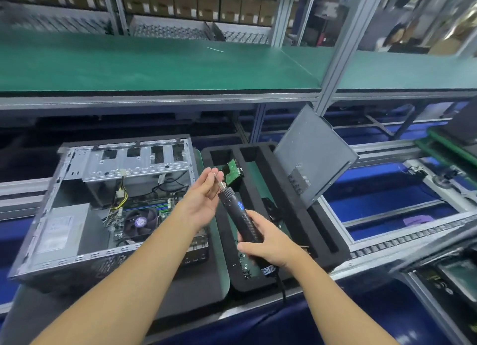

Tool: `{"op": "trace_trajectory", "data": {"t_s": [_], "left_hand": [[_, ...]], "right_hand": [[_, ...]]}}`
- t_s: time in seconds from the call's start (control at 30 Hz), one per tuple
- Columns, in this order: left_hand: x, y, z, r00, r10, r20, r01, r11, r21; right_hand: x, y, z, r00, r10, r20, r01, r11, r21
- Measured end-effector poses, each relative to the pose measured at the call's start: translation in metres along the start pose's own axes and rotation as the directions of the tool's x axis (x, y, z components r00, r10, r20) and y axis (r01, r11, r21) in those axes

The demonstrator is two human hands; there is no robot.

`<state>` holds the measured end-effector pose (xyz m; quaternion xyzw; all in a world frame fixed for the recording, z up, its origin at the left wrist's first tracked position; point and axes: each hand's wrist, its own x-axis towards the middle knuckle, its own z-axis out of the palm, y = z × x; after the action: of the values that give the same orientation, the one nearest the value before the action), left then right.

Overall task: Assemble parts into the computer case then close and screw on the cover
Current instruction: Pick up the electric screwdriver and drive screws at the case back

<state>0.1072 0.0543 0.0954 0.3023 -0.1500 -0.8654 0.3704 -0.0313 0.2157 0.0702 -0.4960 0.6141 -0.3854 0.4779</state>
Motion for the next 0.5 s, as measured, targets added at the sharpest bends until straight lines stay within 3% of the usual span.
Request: {"op": "trace_trajectory", "data": {"t_s": [0.5], "left_hand": [[-0.041, 0.055, -0.048, 0.998, 0.054, -0.025, -0.055, 0.997, -0.059]], "right_hand": [[0.014, -0.037, 0.05, 0.996, -0.011, 0.09, 0.023, 0.991, -0.135]]}}
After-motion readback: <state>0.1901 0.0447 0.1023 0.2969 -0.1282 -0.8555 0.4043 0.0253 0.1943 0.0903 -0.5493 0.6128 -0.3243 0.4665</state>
